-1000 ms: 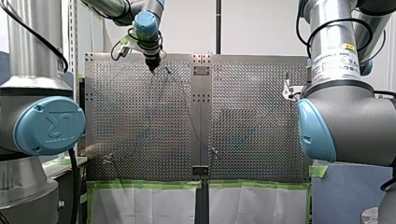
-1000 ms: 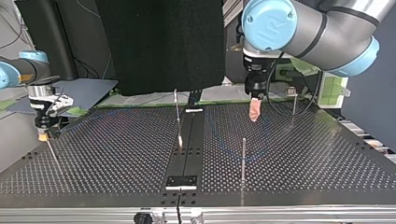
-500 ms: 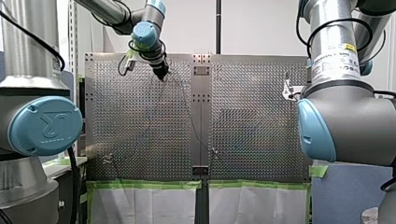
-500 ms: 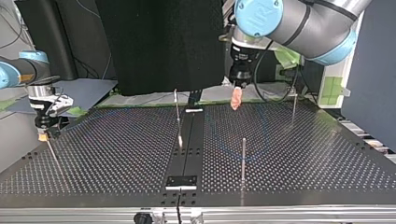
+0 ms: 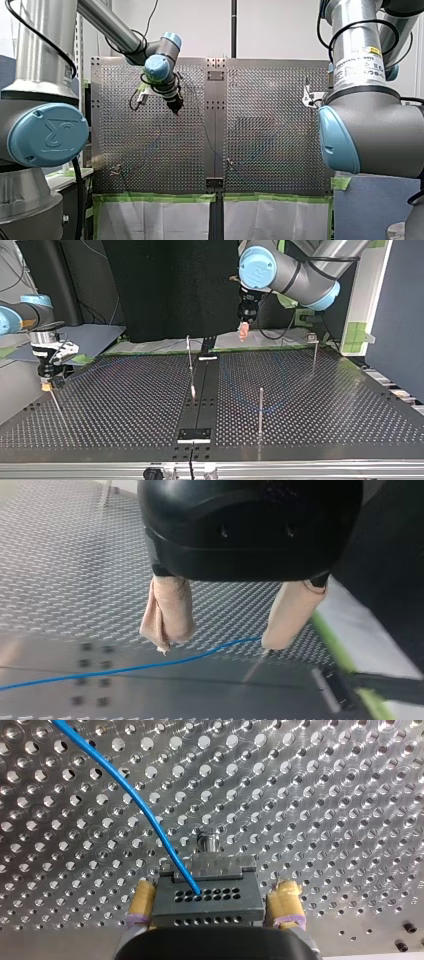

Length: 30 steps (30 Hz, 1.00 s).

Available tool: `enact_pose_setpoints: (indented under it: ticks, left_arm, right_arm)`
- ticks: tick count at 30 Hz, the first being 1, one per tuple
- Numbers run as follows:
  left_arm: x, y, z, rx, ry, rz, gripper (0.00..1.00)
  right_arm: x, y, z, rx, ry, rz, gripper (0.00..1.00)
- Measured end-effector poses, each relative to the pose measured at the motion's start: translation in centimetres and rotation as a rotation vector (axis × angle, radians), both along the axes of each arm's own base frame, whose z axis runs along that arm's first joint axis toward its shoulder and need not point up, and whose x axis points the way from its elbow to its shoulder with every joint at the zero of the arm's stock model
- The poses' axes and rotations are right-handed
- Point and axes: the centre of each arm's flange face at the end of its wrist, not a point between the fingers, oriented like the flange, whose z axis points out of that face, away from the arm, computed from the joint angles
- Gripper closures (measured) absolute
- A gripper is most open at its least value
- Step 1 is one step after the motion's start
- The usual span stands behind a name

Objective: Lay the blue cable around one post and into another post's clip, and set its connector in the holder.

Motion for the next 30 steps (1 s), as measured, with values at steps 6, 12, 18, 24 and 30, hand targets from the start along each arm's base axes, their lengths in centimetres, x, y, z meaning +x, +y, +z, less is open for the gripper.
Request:
enact_pose_setpoints:
  ticks: [6, 12, 18, 24, 30]
  left_arm:
    - [-0.7, -0.3, -5.0, -0.032, 0.071, -0.011, 0.02]
    - [-1.8, -0.1, -9.3, -0.038, 0.128, -0.004, 0.02]
    - [-3.3, 0.2, -12.7, -0.049, 0.168, 0.003, 0.02]
    - [-4.9, 0.8, -14.4, -0.053, 0.172, 0.004, 0.02]
    - [-6.5, 1.7, -16.0, -0.064, 0.173, 0.013, 0.02]
  right_arm:
    - [0.0, 0.0, 0.0, 0.000, 0.000, 0.000, 0.00]
    - [0.1, 0.0, 0.0, 0.001, 0.000, 0.001, 0.00]
    - [0.1, 0.0, 0.0, 0.001, -0.001, 0.001, 0.00]
    - [0.1, 0.0, 0.0, 0.001, -0.001, 0.002, 0.00]
    - [0.1, 0.0, 0.0, 0.002, 0.000, 0.002, 0.00]
